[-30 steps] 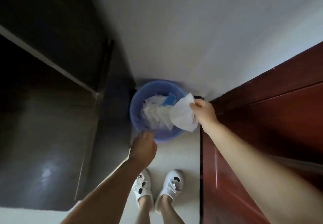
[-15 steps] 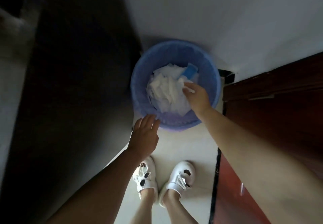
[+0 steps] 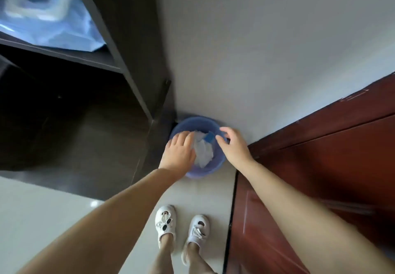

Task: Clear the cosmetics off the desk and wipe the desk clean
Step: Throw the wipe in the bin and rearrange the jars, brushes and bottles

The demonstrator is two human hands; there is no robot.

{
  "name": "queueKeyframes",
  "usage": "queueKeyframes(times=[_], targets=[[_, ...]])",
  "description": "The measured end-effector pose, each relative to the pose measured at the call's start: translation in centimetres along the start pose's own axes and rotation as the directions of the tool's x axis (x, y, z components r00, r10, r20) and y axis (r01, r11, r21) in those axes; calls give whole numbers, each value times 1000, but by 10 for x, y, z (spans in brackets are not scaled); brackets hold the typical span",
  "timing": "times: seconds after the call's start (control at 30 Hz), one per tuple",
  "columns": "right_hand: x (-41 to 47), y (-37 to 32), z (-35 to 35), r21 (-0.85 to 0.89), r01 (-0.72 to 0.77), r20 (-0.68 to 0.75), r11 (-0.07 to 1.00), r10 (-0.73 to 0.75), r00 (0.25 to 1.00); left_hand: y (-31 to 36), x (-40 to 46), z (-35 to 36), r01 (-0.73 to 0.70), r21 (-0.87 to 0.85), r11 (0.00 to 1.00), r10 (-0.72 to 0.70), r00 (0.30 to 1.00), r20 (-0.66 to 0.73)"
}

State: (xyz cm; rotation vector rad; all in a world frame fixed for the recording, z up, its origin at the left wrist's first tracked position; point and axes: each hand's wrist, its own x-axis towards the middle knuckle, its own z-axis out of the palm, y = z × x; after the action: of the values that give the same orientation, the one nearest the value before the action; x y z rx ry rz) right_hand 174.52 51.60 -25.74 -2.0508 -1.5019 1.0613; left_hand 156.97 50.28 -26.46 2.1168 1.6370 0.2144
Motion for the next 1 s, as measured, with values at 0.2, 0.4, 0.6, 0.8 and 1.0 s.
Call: queueKeyframes(times=[0.2,0.4,0.6,0.8,1.0], targets=[[-85,-89,-32,-25,314,73,949,-312,947,18,-89,-108,6,-61,998,-20,973,-230],[-127,-169,-33,16,545,160,839,-540,826,-18,-153,-176,171,-119,978,-204,905,-374],[-149,-260,-25,5,702,135,712,-696,705,-63,-176,-260,113,-58,992,-127,851,-510],[-161,-347,-26,-78,751,-41,656,-754,655,-106,-170,-351,-87,26,996,86,819,-568],[-168,-426,-36,-177,750,-441,638,-732,518,-104,-133,-450,-336,51,940,290,712,-640]])
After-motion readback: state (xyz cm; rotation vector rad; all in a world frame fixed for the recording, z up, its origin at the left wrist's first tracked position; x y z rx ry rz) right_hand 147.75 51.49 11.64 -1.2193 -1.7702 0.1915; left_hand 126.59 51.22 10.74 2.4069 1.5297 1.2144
